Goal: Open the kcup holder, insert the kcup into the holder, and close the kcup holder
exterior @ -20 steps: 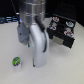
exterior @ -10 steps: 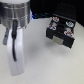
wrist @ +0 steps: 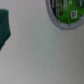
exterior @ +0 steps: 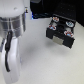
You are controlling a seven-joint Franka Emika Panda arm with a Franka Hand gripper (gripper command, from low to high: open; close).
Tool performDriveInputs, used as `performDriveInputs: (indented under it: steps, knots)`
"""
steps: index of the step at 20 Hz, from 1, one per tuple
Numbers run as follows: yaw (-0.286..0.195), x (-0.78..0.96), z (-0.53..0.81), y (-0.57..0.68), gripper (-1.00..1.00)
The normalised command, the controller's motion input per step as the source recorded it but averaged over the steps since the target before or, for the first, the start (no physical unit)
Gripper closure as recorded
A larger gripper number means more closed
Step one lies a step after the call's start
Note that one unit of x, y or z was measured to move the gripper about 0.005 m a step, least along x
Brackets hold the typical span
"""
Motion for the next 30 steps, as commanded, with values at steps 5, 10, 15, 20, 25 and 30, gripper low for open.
performDriveInputs:
  steps: [5,10,15,20,25,30]
  knots:
    - [-0.098,0.00,-0.12,-0.28,-1.00]
    - [-0.072,-0.04,-0.08,-0.05,-1.00]
    - [-0.006,-0.12,0.05,0.13,-1.00]
    - [-0.049,-0.42,0.02,0.11,-1.00]
    - [-0.059,-0.28,-0.06,-0.02,-1.00]
    - [-0.121,0.14,-0.16,-0.25,-1.00]
